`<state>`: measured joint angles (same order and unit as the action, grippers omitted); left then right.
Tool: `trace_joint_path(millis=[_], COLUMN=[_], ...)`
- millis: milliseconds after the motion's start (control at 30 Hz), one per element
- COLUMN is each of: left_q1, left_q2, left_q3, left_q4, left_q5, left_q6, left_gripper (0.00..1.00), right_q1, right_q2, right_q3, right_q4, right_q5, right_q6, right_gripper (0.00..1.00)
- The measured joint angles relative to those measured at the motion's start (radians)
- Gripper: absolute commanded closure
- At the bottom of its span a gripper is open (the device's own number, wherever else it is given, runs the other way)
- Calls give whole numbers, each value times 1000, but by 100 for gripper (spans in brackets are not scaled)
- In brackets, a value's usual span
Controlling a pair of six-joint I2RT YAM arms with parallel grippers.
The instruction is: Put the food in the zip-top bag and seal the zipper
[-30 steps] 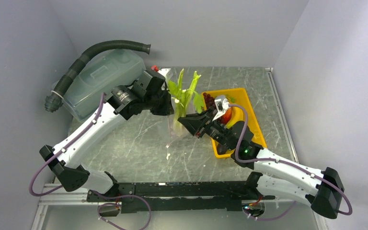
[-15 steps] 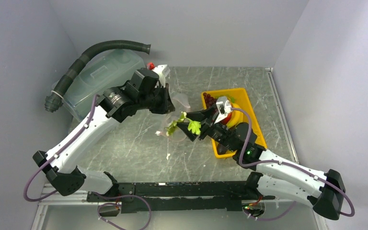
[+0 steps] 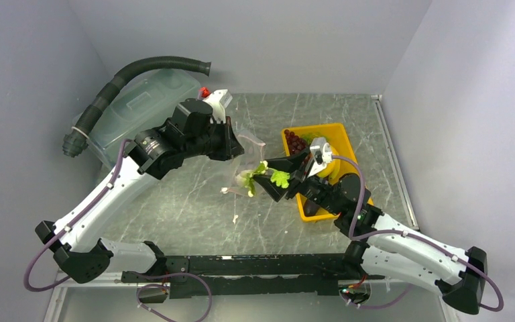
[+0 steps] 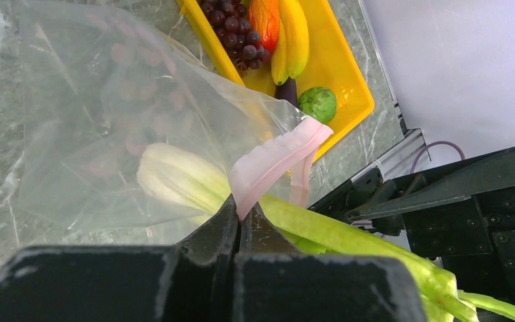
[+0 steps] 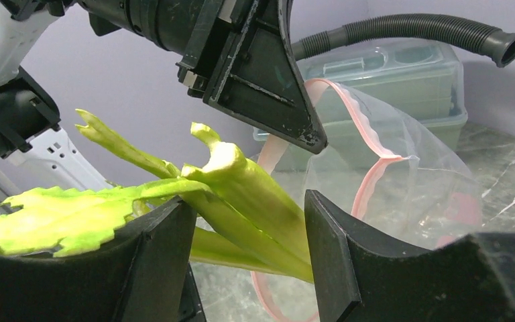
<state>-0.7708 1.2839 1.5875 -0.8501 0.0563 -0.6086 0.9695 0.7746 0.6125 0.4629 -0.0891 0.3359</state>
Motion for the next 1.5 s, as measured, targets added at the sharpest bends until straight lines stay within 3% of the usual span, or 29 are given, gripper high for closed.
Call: trace_joint_path(millis=[200,500,867,1500], left_q1=[1,2,5,8], left_q2=[0,0,0,0], left_q3=[0,0,-11,-55], left_q4=[0,0,0,-25], left_q5=[0,-1,-17,-84], left_q6=[0,2,-2,-6], left_gripper=[100,100,100,100], right_q1=[0,0,1,1], right_q2=[-2,-47,-96,245], right_q3=[65,165,313,647], right_q4=[-140,-399,-644,-1096], right_q5=[-30,-47,-30,52], right_q6=[-35,-82,-108,-34], right_gripper=[37,27,28,27])
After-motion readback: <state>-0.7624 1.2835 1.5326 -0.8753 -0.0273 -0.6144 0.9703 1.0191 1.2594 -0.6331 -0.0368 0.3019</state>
